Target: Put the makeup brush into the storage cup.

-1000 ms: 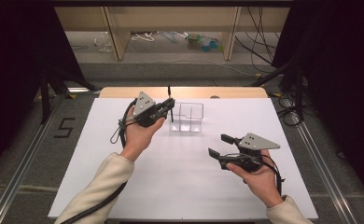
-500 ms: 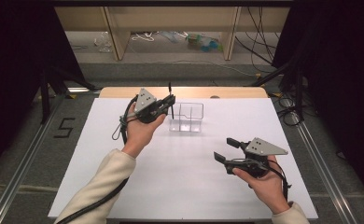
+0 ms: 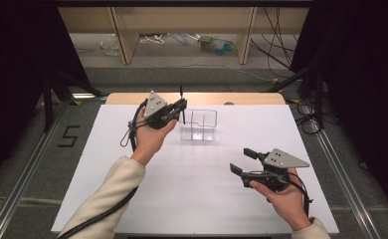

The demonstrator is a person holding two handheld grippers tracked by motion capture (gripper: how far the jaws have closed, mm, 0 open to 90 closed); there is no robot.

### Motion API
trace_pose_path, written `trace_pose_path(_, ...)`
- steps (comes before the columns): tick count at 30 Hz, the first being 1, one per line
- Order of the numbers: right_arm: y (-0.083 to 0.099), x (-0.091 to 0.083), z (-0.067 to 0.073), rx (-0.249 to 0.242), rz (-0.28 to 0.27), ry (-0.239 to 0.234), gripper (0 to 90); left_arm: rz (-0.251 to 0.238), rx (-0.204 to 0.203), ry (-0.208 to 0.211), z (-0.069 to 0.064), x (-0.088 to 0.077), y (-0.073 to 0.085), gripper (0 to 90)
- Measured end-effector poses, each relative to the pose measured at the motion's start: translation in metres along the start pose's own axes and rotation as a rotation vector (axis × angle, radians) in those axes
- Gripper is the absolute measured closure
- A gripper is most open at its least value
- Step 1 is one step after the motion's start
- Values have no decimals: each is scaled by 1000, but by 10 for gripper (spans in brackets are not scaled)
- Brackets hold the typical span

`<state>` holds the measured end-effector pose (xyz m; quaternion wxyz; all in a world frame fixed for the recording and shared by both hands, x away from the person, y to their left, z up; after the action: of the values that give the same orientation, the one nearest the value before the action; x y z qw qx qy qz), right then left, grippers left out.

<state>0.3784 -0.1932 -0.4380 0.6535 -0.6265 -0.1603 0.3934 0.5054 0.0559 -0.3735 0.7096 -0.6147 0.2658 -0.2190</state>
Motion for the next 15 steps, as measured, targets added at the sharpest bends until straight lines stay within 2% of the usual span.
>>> trace_pose_path(1, 0, 0, 0, -1, -3, 0, 282, 0, -1, 0, 0, 1, 0, 852)
trace_pose_path(2, 1, -1, 1, 20, 3, 1, 281, 0, -1, 1, 0, 1, 0, 852)
trace_pose_path(4, 1, -2, -1, 2, -3, 2, 281, 3, 3, 1, 1, 2, -1, 852)
trace_pose_path(5, 2, -3, 1, 22, 13, -2, 281, 5, 4, 1, 1, 2, -1, 852)
trace_pose_path(7, 2, -2, -1, 17, -4, 0, 281, -2, 1, 3, 1, 4, -3, 852)
trace_pose_path(8, 3, -4, 0, 26, 13, 3, 281, -2, 4, 4, 1, 4, -3, 852)
trace_pose_path(9, 2, -4, -2, 6, 1, 8, 281, -1, 5, 5, 1, 4, -3, 852)
trace_pose_path(10, 3, -5, -1, 19, 11, 9, 281, -1, 4, 4, 1, 4, -4, 852)
trace_pose_path(12, 3, -5, -3, 10, -6, 10, 281, -1, 5, 3, 1, 5, -4, 852)
trace_pose_path(13, 4, -6, -2, 27, 13, 8, 281, -3, 5, 3, 2, 5, -4, 852)
trace_pose_path(15, 4, -7, -2, 30, 10, 8, 281, -4, 6, 5, 2, 7, -4, 852)
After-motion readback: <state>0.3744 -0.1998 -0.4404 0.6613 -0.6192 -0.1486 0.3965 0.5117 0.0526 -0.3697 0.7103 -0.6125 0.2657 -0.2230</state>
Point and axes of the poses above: each handheld gripper's, and its own axes: x roughly forward along the jaws, y roughly out of its underside, z roughly to its left, the point moved 6 cm from there along x, roughly forward along the jaws, and after that the axes turned 7 degrees about x, right-handed, at the moved point
